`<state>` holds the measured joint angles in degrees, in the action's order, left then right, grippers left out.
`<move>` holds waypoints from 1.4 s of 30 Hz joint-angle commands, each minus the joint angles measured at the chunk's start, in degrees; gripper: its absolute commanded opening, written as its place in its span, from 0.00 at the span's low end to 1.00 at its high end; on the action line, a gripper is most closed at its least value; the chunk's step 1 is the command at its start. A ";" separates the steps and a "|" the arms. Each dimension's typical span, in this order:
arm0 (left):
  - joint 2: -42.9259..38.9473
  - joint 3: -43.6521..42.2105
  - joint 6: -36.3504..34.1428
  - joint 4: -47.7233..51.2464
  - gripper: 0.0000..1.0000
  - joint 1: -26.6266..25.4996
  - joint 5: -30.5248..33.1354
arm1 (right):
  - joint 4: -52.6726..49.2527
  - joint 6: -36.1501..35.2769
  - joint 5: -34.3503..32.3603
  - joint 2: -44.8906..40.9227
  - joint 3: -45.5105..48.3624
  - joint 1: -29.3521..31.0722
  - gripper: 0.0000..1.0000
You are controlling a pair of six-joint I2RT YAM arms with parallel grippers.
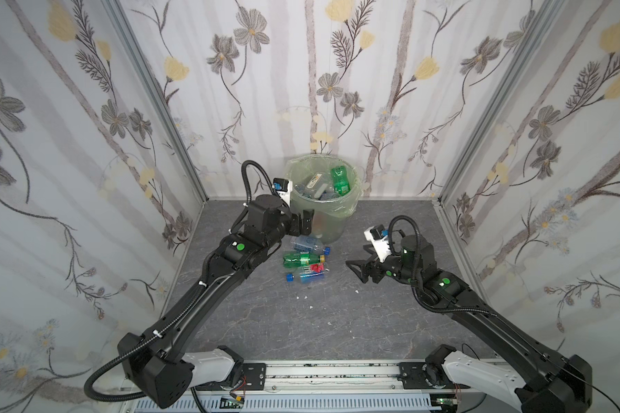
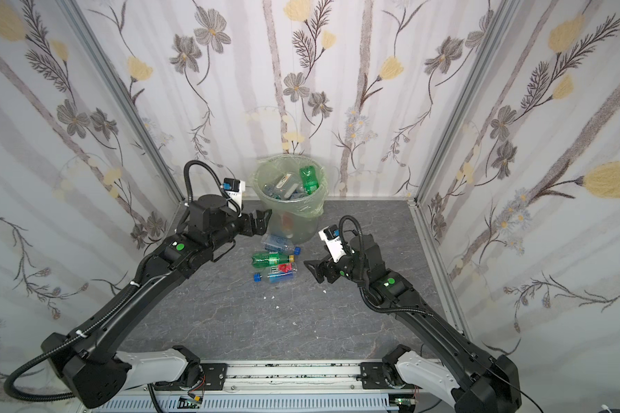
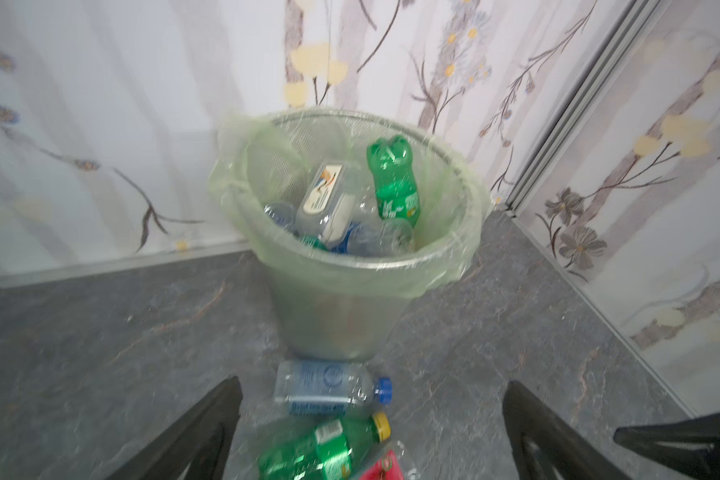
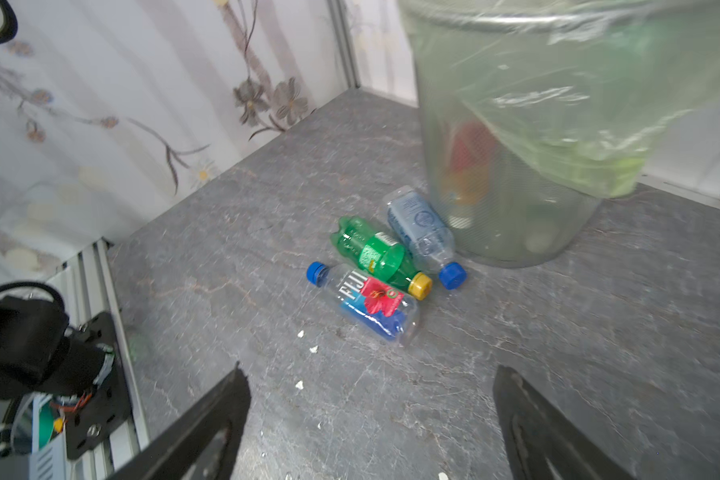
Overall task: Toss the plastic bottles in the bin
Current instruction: 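Draw the left gripper back while the right gripper grasps the blue-capped FIJI bottle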
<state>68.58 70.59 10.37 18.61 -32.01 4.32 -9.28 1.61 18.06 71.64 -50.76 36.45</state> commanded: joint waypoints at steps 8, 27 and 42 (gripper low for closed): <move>-22.76 -25.66 11.06 -0.14 1.00 1.97 2.64 | -9.57 -16.42 0.07 22.34 -14.89 6.88 0.89; -32.37 -33.67 13.19 0.99 1.00 2.13 0.36 | -17.38 -24.81 -1.49 54.00 -35.29 7.24 0.92; -32.01 -34.24 12.15 0.99 1.00 2.14 0.52 | -13.79 -20.92 -3.48 56.24 -34.45 12.20 0.88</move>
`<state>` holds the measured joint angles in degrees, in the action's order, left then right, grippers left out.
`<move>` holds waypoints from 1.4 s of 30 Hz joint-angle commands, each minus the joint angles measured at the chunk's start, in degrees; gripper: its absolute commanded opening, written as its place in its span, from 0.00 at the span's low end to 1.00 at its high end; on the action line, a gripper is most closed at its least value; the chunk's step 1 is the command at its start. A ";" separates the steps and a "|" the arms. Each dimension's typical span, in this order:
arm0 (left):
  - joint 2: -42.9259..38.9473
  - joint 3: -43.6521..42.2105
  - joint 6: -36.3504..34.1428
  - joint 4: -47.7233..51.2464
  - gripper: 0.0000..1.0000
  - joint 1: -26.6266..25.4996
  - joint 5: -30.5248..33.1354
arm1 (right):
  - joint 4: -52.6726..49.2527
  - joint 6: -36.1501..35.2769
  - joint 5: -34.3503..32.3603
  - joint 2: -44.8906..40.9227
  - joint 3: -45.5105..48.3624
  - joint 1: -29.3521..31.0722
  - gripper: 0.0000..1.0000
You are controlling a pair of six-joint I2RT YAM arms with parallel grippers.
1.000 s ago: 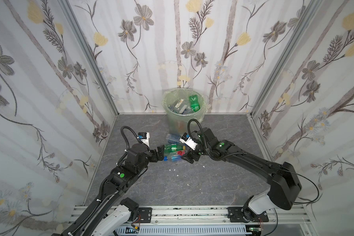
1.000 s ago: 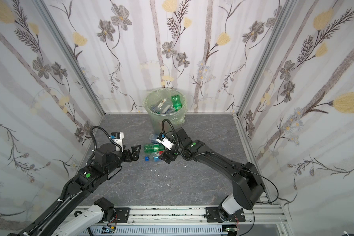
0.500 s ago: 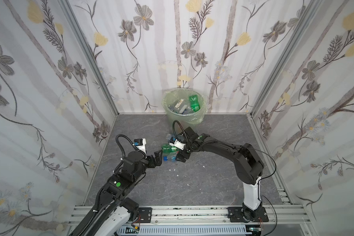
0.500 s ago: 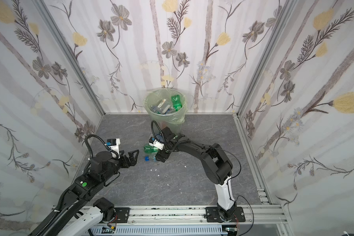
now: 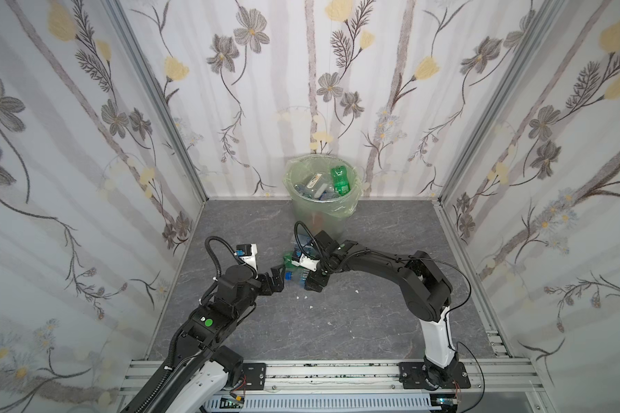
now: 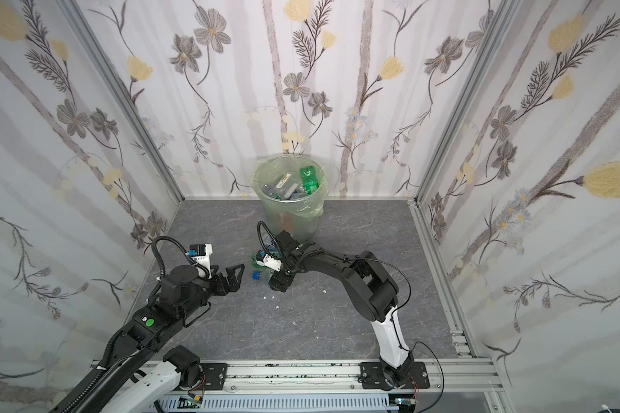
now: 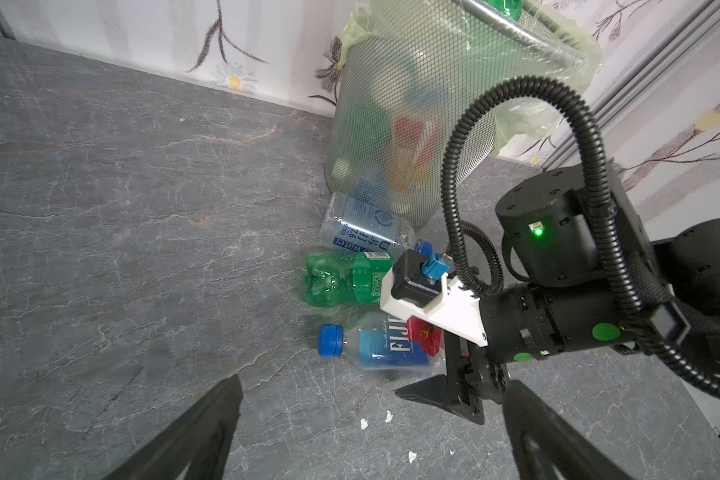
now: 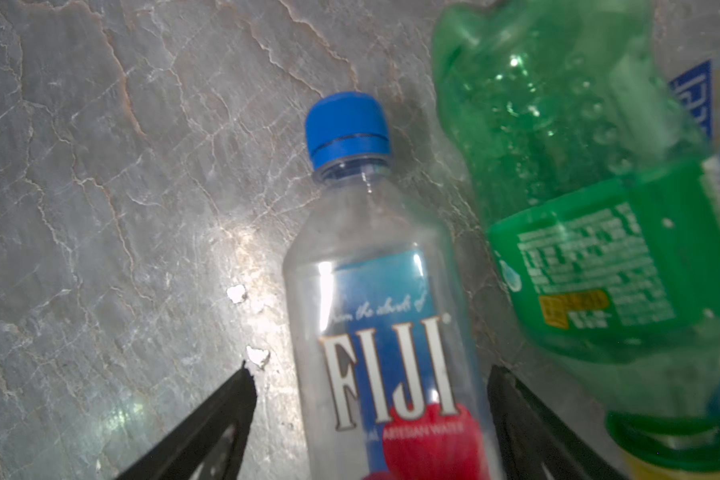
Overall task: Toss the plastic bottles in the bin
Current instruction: 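Draw the left gripper back while the right gripper grasps the blue-capped FIJI bottle, then lift the FIJI bottle with the right gripper and release it into the wastebasket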
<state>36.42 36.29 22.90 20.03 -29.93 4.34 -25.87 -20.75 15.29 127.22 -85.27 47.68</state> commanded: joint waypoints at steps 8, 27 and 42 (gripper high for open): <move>0.08 -0.03 -0.48 -0.43 1.00 0.04 0.67 | 5.58 8.54 -0.87 1.51 0.97 1.59 0.69; -0.94 -1.40 -0.91 -0.44 1.00 0.05 2.00 | 18.40 22.38 -1.06 -21.49 18.29 1.40 0.36; -0.04 -0.94 -1.14 -0.59 1.00 0.14 1.83 | 27.67 27.96 -14.00 -58.14 26.79 -4.43 0.27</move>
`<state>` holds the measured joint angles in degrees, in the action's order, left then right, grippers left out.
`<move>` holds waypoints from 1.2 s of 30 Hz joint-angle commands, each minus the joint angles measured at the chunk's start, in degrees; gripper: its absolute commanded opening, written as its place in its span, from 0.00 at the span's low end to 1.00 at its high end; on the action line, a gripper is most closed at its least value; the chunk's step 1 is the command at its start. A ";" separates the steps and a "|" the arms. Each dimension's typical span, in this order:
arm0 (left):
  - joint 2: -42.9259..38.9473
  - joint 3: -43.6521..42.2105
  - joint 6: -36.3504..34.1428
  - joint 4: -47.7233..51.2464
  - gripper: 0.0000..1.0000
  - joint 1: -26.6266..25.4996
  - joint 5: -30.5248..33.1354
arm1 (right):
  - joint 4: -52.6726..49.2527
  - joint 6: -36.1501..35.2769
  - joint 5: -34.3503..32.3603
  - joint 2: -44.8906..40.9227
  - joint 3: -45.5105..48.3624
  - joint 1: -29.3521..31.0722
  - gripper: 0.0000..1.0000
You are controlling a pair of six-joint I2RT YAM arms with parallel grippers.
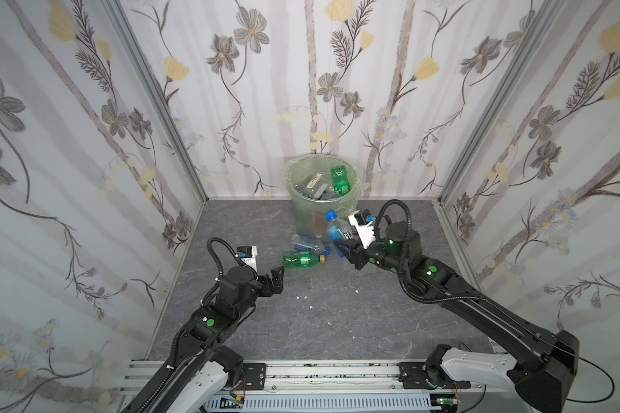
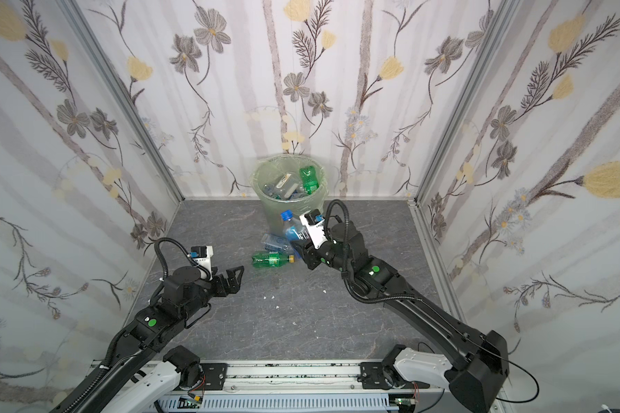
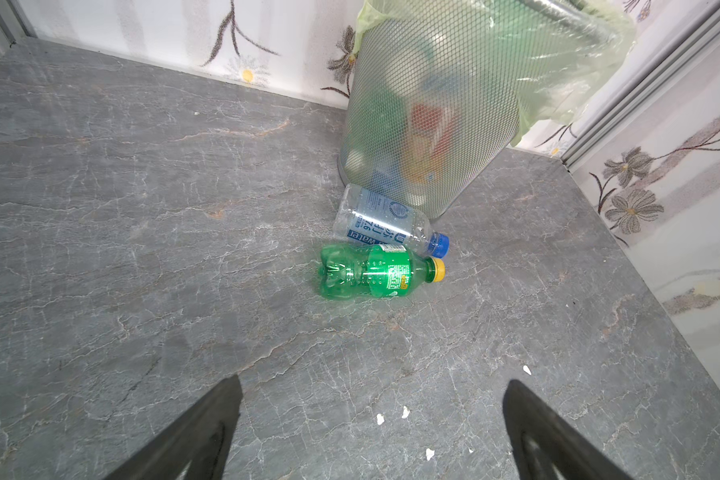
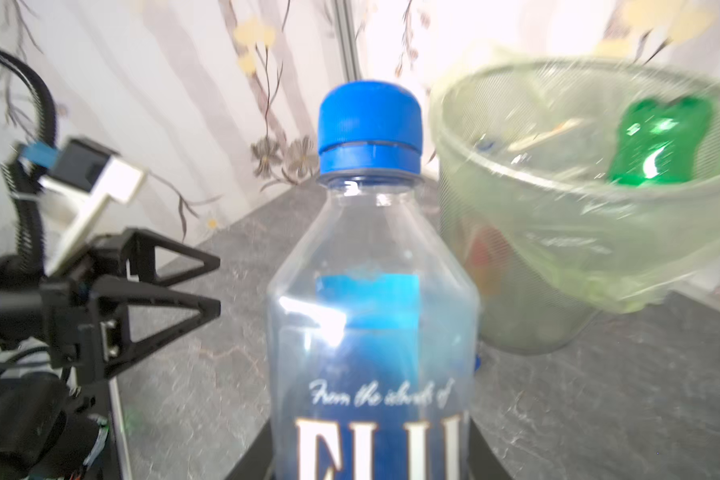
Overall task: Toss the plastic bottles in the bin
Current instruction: 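Lift the FIJI bottle with the right gripper and release it into the wastebasket, then withdraw the right gripper while the left gripper grasps the green Sprite bottle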
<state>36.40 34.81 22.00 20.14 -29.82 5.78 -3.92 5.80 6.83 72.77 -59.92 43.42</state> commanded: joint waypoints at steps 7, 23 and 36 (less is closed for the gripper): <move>1.27 0.95 -0.03 -0.85 1.00 0.03 -0.40 | 9.35 1.14 -10.61 -9.11 2.31 -3.57 0.26; 5.43 4.91 -3.31 -1.95 1.00 0.03 -2.89 | -9.49 -0.45 3.03 35.32 -46.35 -13.71 0.90; 16.60 8.59 -10.08 -2.69 1.00 0.04 -3.01 | 2.36 2.46 1.26 10.60 -15.64 -14.00 0.95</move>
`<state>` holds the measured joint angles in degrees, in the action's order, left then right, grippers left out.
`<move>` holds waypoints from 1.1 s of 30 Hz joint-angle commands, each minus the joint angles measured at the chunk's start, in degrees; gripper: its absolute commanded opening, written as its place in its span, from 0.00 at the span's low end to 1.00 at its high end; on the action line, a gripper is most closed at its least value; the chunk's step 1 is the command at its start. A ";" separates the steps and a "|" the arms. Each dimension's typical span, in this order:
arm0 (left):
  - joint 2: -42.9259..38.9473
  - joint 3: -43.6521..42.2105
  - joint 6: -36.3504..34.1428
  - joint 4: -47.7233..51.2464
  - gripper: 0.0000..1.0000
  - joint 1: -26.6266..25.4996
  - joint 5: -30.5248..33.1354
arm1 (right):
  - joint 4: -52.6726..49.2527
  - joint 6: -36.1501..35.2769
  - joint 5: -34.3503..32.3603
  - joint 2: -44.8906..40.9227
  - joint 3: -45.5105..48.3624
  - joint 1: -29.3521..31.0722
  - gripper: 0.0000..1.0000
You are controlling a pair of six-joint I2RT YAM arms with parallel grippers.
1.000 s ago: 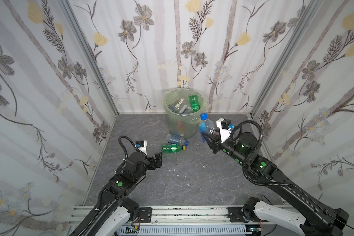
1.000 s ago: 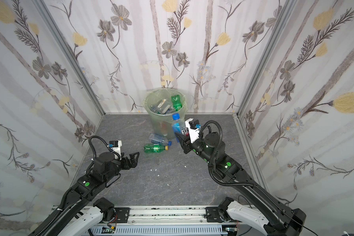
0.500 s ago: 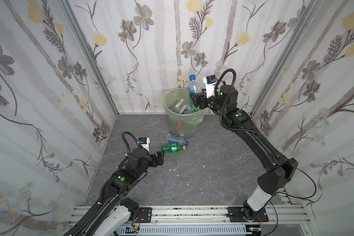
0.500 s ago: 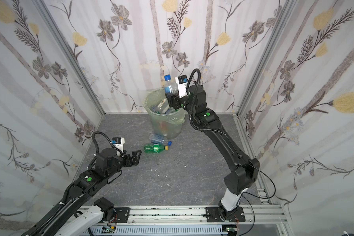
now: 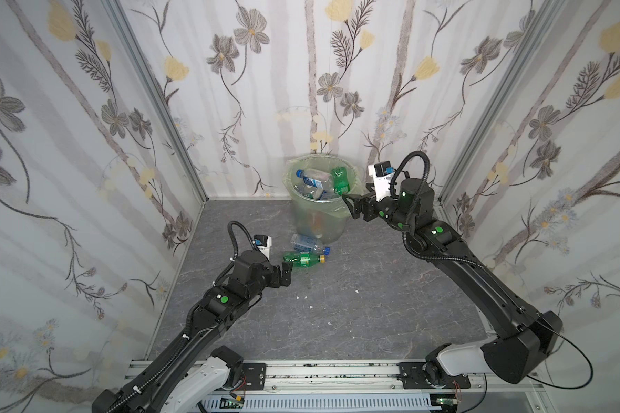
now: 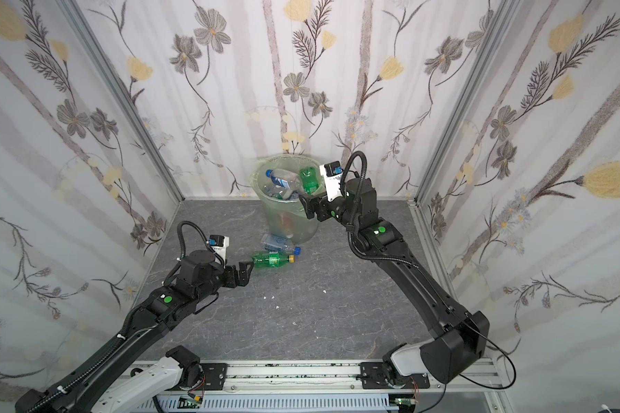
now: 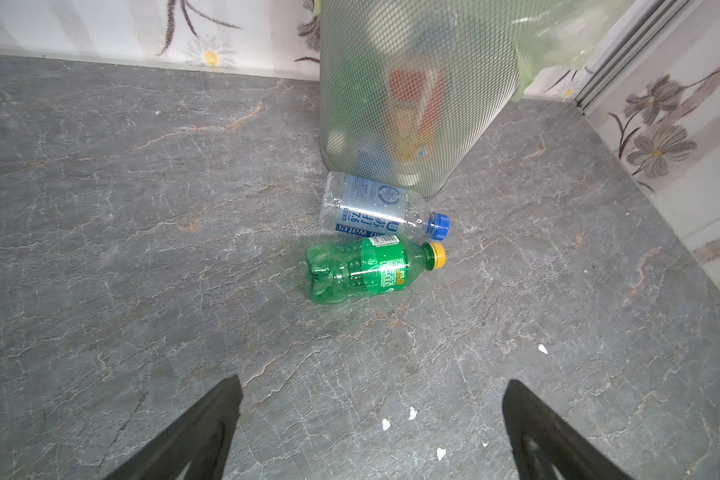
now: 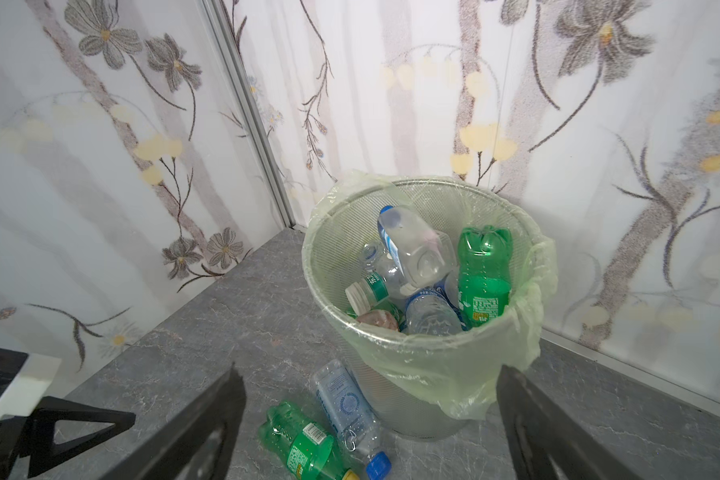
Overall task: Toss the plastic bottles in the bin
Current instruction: 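Withdraw the right gripper while the left gripper grasps the green Sprite bottle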
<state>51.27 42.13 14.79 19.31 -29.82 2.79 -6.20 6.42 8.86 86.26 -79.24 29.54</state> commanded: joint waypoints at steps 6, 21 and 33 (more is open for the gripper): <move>11.71 5.54 -9.53 -2.35 0.99 0.03 -0.33 | 7.34 4.63 -1.45 -13.06 16.73 -0.81 0.97; 40.64 19.10 -23.59 -2.74 0.89 0.03 -3.72 | 8.45 6.81 -2.45 -25.10 32.35 -2.63 0.97; 50.07 21.19 -25.87 -3.40 0.85 -0.19 -7.79 | 8.31 6.66 -2.53 -27.99 34.54 -3.22 0.98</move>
<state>100.84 63.37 -10.02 16.71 -29.85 -2.92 -0.16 12.56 6.74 58.54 -45.08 26.39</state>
